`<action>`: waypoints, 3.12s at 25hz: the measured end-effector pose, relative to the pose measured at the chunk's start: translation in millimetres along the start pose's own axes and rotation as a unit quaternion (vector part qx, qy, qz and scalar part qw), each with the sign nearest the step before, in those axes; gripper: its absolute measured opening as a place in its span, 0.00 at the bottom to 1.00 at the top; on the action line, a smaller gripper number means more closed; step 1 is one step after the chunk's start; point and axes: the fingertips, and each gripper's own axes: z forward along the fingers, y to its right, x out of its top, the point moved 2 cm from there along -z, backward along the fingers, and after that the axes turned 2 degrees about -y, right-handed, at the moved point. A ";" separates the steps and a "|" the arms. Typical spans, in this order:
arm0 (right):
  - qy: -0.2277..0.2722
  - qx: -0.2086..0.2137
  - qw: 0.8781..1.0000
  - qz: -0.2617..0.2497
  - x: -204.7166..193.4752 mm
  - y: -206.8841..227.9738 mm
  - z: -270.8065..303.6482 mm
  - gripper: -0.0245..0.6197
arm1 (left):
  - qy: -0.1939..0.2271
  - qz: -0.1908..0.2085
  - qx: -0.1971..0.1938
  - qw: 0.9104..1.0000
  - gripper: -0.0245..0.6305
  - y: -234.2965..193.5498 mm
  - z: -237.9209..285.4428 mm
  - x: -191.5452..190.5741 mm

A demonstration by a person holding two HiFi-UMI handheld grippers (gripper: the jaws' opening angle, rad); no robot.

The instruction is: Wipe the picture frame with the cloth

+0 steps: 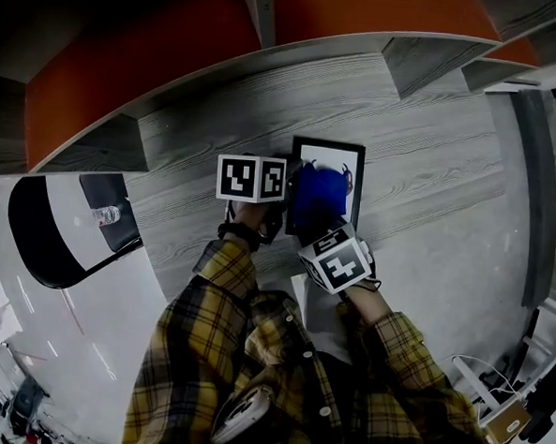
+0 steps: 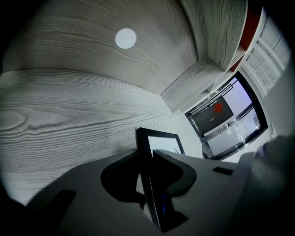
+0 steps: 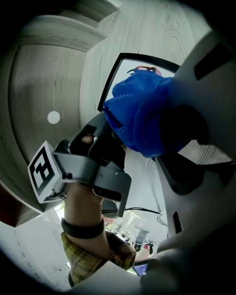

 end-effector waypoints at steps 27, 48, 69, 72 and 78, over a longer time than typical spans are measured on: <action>0.227 0.010 0.973 0.027 42.5 8.4 -165.4 0.12 | 0.119 0.084 -0.067 0.987 0.16 67.7 -89.6 21.0; 0.433 -0.017 0.900 -0.040 94.8 -5.4 -324.8 0.12 | 0.230 0.301 -0.115 0.918 0.04 236.8 -214.1 31.1; 0.406 -0.011 0.912 -0.049 91.6 0.9 -314.0 0.11 | 0.220 0.285 -0.099 0.928 0.04 233.1 -207.1 32.5; 0.406 -0.014 0.913 -0.048 91.4 1.7 -311.6 0.11 | 0.220 0.282 -0.099 0.929 0.04 230.8 -206.4 33.0; 0.401 -0.013 0.915 -0.040 88.7 3.3 -305.1 0.11 | 0.216 0.278 -0.098 0.931 0.04 226.1 -203.7 33.7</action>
